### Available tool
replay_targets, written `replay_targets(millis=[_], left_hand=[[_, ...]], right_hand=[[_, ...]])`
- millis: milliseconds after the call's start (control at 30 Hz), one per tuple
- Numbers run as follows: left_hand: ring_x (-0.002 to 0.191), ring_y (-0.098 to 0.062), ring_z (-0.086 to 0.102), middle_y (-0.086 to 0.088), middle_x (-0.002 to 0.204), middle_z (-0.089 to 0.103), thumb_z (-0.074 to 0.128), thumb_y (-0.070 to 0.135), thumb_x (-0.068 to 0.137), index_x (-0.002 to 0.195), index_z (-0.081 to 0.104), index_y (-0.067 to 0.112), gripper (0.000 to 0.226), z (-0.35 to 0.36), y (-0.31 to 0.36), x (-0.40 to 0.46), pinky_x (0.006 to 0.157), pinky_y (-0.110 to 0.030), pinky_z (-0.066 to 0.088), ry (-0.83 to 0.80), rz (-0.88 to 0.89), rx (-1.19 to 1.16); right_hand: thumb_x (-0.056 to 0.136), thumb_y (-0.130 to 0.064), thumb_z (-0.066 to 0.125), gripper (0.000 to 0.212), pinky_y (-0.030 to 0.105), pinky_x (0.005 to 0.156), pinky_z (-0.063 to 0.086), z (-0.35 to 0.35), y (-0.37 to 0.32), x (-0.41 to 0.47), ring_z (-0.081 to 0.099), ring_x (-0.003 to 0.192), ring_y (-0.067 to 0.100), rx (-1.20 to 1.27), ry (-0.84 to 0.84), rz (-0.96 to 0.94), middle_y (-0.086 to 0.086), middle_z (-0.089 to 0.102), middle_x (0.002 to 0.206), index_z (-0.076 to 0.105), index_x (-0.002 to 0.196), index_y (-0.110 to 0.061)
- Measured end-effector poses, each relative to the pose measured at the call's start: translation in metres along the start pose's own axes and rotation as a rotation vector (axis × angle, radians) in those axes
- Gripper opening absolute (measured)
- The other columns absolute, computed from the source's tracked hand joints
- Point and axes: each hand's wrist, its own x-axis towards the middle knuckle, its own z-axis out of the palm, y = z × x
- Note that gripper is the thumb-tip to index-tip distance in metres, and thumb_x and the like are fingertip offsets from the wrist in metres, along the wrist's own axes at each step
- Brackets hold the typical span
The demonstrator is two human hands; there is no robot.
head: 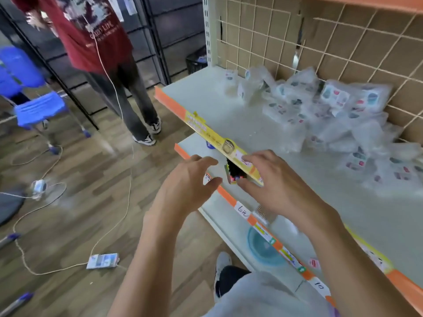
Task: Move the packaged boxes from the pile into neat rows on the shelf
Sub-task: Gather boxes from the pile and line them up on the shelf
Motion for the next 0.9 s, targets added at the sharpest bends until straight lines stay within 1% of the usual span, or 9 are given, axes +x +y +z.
replay_targets(millis=[67, 133, 233, 367, 467, 567, 700, 833, 900], left_hand=[[0.111, -0.019, 0.060, 0.003, 0.126, 0.060, 0.064, 0.036, 0.094, 0.137, 0.056, 0.027, 0.044, -0.011, -0.012, 0.029, 0.093, -0.038, 0.049, -0.021, 0.009, -0.001], [0.108, -0.018, 0.061, 0.003, 0.126, 0.059, 0.063, 0.037, 0.094, 0.136, 0.056, 0.028, 0.044, -0.021, -0.025, 0.056, 0.091, -0.038, 0.050, -0.033, 0.004, -0.008], [0.113, -0.018, 0.059, 0.006, 0.126, 0.059, 0.062, 0.038, 0.094, 0.136, 0.055, 0.031, 0.043, -0.035, -0.045, 0.092, 0.090, -0.037, 0.050, 0.006, -0.002, -0.022], [0.105, -0.017, 0.062, 0.008, 0.128, 0.059, 0.063, 0.040, 0.095, 0.136, 0.056, 0.031, 0.043, -0.042, -0.066, 0.133, 0.090, -0.032, 0.047, -0.028, 0.004, -0.078], [0.110, -0.018, 0.061, 0.006, 0.128, 0.059, 0.063, 0.041, 0.094, 0.135, 0.057, 0.032, 0.043, -0.042, -0.080, 0.169, 0.095, -0.038, 0.049, -0.075, 0.046, -0.078], [0.115, -0.015, 0.059, 0.007, 0.128, 0.058, 0.062, 0.042, 0.094, 0.136, 0.056, 0.032, 0.043, -0.042, -0.093, 0.211, 0.095, -0.037, 0.049, -0.128, 0.107, -0.061], [0.119, -0.018, 0.056, 0.002, 0.131, 0.058, 0.063, 0.039, 0.095, 0.136, 0.056, 0.028, 0.043, -0.045, -0.109, 0.272, 0.095, -0.027, 0.042, -0.194, 0.210, -0.067], [0.119, -0.021, 0.057, -0.002, 0.130, 0.058, 0.066, 0.037, 0.093, 0.135, 0.058, 0.024, 0.045, -0.049, -0.119, 0.324, 0.098, -0.032, 0.045, -0.209, 0.287, -0.078], [0.120, -0.022, 0.056, -0.005, 0.131, 0.058, 0.067, 0.036, 0.093, 0.135, 0.058, 0.022, 0.046, -0.049, -0.121, 0.344, 0.096, -0.030, 0.045, -0.218, 0.318, -0.103]], right_hand=[[0.091, -0.037, 0.066, 0.052, 0.034, 0.100, 0.041, -0.001, -0.007, 0.032, 0.050, 0.123, 0.025, 0.007, 0.013, 0.002, 0.001, 0.048, 0.135, 0.053, 0.139, -0.022], [0.091, -0.037, 0.066, 0.052, 0.030, 0.101, 0.038, -0.001, -0.012, 0.062, 0.049, 0.125, 0.026, -0.002, 0.002, 0.004, 0.002, 0.047, 0.137, 0.053, 0.139, -0.021], [0.093, -0.039, 0.063, 0.055, 0.029, 0.103, 0.036, -0.001, -0.018, 0.103, 0.046, 0.130, 0.025, -0.029, -0.001, 0.022, 0.002, 0.045, 0.143, 0.050, 0.143, -0.021], [0.095, -0.038, 0.062, 0.053, 0.027, 0.102, 0.036, 0.002, -0.018, 0.144, 0.045, 0.130, 0.021, -0.006, 0.032, 0.093, 0.001, 0.044, 0.143, 0.049, 0.144, -0.021], [0.094, -0.036, 0.063, 0.052, 0.023, 0.099, 0.033, 0.007, -0.015, 0.171, 0.047, 0.128, 0.022, 0.008, 0.077, 0.179, 0.002, 0.046, 0.141, 0.050, 0.142, -0.020], [0.094, -0.033, 0.064, 0.051, 0.024, 0.100, 0.033, 0.017, -0.009, 0.198, 0.048, 0.128, 0.024, 0.043, 0.177, 0.281, 0.005, 0.048, 0.139, 0.051, 0.140, -0.018], [0.094, -0.029, 0.063, 0.058, 0.028, 0.101, 0.032, 0.033, -0.006, 0.235, 0.045, 0.130, 0.028, 0.111, 0.348, 0.459, 0.010, 0.045, 0.141, 0.041, 0.146, -0.015], [0.092, -0.026, 0.065, 0.073, 0.030, 0.110, 0.027, 0.049, -0.002, 0.266, 0.033, 0.139, 0.026, 0.215, 0.537, 0.587, 0.013, 0.039, 0.148, 0.028, 0.153, -0.012], [0.091, -0.024, 0.067, 0.076, 0.031, 0.112, 0.026, 0.055, -0.002, 0.280, 0.032, 0.139, 0.028, 0.264, 0.609, 0.657, 0.015, 0.037, 0.148, 0.026, 0.154, -0.009]])
